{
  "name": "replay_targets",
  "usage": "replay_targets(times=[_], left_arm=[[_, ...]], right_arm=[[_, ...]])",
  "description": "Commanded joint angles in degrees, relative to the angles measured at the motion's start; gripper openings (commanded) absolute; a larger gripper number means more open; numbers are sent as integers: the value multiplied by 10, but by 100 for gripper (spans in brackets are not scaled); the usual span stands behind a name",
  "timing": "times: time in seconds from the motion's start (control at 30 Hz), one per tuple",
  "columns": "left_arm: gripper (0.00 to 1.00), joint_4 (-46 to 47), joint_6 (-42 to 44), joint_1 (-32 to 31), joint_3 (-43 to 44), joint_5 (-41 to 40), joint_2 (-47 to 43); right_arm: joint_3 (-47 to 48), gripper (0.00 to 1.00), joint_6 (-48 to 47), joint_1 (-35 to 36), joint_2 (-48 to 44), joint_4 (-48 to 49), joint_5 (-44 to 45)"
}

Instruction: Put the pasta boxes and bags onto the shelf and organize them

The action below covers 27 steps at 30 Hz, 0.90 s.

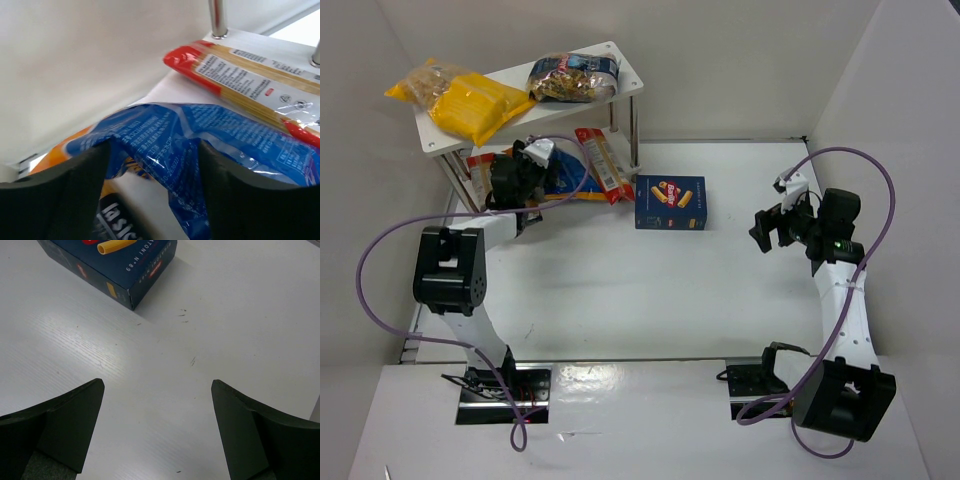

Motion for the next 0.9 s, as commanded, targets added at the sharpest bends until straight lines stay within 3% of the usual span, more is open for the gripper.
replay_targets(times=[0.0,0.5,0.7,0.87], left_arm=[[79,68,23,14,-4,-8,-46],[91,-35,16,26,-74,-3,-179],[95,-181,12,21,-103,36,-254],[96,-424,76,8,-69,112,-294]], right_arm=[[-2,96,-10,-5,-4,3,-18],[3,96,-4,-5,-34,-2,-46],[3,96,1,-5,-52,-2,-51],[9,96,7,-5,-62,-2,-62]])
